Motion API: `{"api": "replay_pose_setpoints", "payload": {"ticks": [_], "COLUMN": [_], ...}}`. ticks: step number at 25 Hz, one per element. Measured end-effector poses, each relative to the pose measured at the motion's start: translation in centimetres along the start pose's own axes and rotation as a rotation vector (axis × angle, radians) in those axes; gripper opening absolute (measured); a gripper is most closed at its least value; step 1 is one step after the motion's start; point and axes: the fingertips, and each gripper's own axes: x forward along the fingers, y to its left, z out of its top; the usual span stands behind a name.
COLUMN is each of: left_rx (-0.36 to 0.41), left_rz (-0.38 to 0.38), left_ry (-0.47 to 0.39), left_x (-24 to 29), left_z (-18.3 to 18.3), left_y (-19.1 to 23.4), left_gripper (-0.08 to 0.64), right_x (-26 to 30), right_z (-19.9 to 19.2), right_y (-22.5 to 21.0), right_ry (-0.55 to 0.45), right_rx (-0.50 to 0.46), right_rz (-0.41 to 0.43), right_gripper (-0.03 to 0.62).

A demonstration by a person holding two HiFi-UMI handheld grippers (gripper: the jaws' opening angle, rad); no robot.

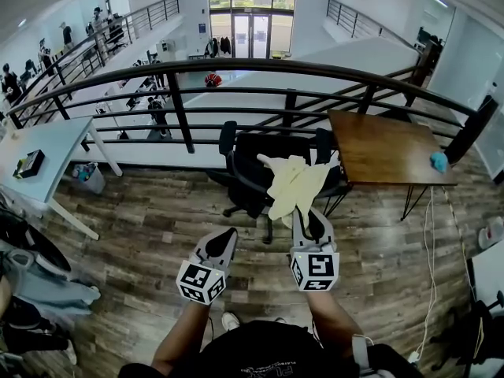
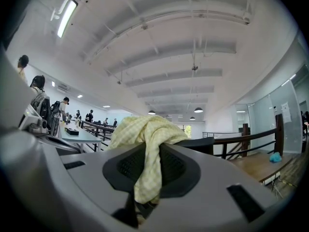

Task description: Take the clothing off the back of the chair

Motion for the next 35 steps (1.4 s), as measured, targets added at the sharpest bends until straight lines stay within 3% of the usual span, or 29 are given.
{"api": "replay_pose_setpoints", "payload": {"ticks": [14,35], "left_rx": [0.067,0.060], "left_rz": [0.017,0.017], "left_ry": [-0.084,-0.145], "left_x": [0.5,0.1], "left_z": [5.1,8.3], "left_y": [0.6,-3.6], "left_gripper": [0.012,0.012], "right_x": [-0.8,-5.7], "right_z": [5.1,13.8], "right_y": [-1.1,-1.2], "right_ry": [-0.108,-0.325], "right_rx": [-0.027,-0.068], "right_rz": [-0.002,0.084], "right_gripper": [0.071,0.071]}}
